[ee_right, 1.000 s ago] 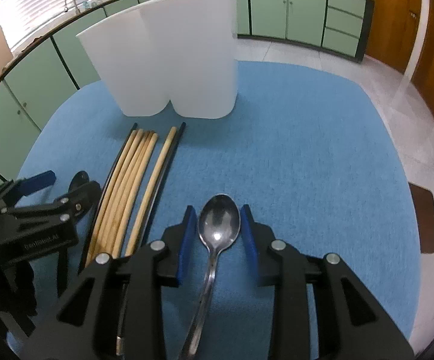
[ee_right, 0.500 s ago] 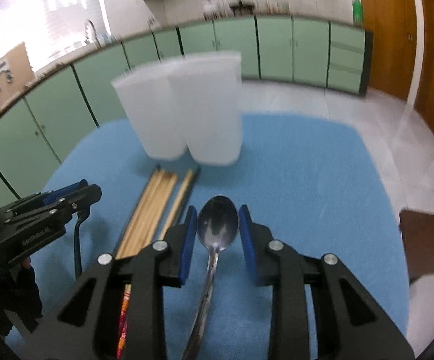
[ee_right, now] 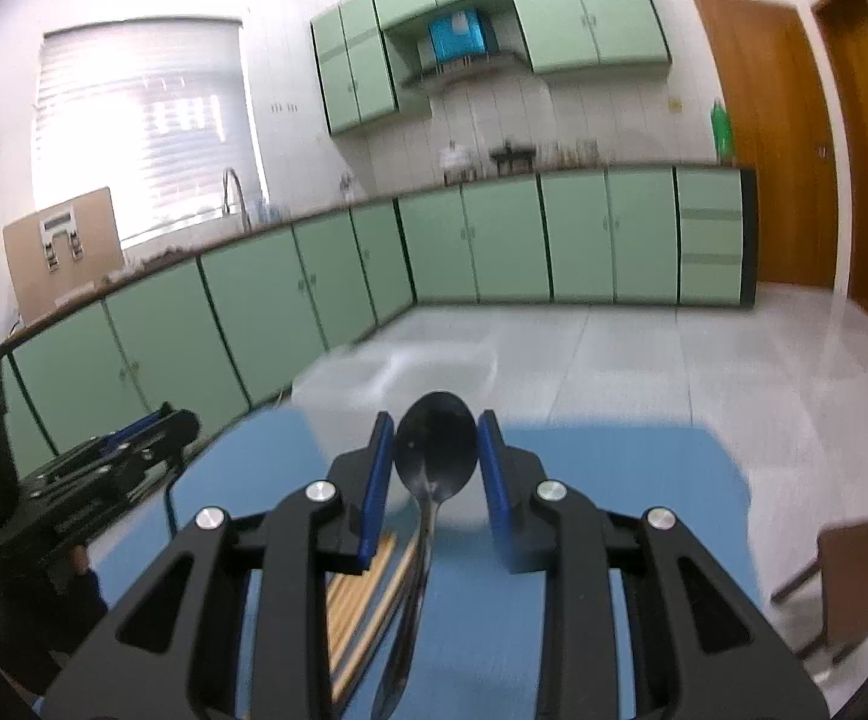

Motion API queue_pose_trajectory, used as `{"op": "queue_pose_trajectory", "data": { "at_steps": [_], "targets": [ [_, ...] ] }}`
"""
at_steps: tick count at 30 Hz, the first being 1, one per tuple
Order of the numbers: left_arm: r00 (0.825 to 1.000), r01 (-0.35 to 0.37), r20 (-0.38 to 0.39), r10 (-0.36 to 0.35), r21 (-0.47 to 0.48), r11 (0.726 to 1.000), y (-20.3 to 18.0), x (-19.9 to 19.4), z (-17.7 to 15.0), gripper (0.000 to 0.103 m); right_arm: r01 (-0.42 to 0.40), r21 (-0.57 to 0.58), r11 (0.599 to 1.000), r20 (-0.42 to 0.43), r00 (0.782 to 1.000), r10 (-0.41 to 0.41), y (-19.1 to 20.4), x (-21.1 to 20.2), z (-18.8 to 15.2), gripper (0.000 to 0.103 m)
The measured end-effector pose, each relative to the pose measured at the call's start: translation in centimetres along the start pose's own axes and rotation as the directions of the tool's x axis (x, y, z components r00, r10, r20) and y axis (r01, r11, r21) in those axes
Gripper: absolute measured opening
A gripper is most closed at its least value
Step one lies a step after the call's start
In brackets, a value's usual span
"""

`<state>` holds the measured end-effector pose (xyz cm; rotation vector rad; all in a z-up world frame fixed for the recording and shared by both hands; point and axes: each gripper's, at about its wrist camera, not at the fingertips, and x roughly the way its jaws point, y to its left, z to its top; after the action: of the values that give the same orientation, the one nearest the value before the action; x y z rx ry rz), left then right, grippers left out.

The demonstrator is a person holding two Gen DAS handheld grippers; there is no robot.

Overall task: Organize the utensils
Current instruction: 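Lift both spoons and lower them into the white utensil holder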

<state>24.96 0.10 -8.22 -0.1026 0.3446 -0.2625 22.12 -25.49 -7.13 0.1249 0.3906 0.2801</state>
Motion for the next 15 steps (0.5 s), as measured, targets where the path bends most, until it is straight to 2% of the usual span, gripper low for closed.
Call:
{"op": "queue_pose_trajectory", "data": {
  "at_steps": [4, 7, 10, 15],
  "targets": [
    [0.993, 0.007, 0.117, -0.010, 0.029, 1.000, -0.6, 0.9, 4.8, 0.035, -0.007, 0.007, 1.000, 0.117, 0.993, 0.006, -1.1, 2.0, 4.2, 0.027],
    [0.985, 0.018, 0.170, -0.022, 0.028, 0.999, -1.1, 2.3, 7.7, 0.035, 0.029, 0.002, 1.000, 0.188, 0.982, -0.029, -2.0, 4.1, 7.0, 0.027],
    [0.977, 0.015, 0.213, -0.021, 0.026, 1.000, -1.2, 5.2, 10.4, 0.035, 0.049, 0.025, 0.998, 0.210, 0.976, -0.054, -3.2, 7.2, 9.0, 0.027],
    [0.977, -0.014, 0.215, 0.003, 0.048, 0.999, -1.4, 9.9, 11.2, 0.035, 0.104, 0.012, 0.995, 0.186, 0.977, -0.104, -4.4, 12.0, 9.8, 0.027]
  ]
}}
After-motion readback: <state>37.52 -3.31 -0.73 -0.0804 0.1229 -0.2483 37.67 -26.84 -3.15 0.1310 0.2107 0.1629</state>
